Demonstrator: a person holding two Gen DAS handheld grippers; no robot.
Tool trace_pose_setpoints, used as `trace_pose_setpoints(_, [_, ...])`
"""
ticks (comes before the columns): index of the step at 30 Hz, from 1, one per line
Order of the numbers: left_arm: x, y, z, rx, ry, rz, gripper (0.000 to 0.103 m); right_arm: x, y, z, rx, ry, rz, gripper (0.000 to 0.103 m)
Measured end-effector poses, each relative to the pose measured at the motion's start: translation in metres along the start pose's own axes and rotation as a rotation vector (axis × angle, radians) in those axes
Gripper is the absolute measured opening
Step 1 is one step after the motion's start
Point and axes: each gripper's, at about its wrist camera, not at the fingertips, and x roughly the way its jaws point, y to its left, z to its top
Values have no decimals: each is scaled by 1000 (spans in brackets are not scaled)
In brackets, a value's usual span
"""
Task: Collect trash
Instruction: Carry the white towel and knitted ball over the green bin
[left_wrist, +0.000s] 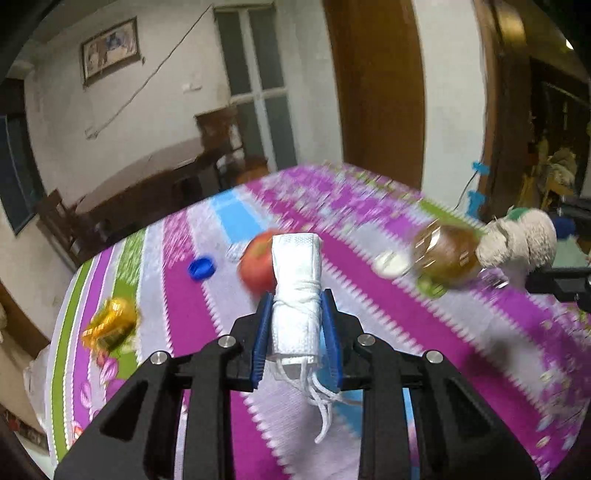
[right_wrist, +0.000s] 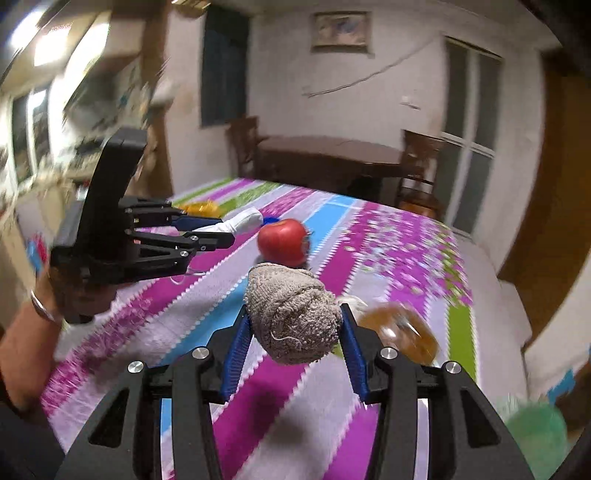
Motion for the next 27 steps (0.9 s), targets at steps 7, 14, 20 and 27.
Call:
trace_pose_setpoints(7, [-23, -89, 20, 143, -49, -9, 26, -66, -31, -30, 138, -16, -69, 48])
trace_pose_setpoints(14, [-34, -183, 27, 252, -52, -45, 26, -117, -65, -51, 206, -22, -181, 48])
trace_pose_setpoints(20, [-24, -227, 35, 280, -25, -34, 26, -149, -92, -74, 247, -21, -257, 48])
trace_pose_setpoints(27, [-14, -271, 41, 317, -3, -40, 26, -191, -131, -99, 317, -22, -352, 48])
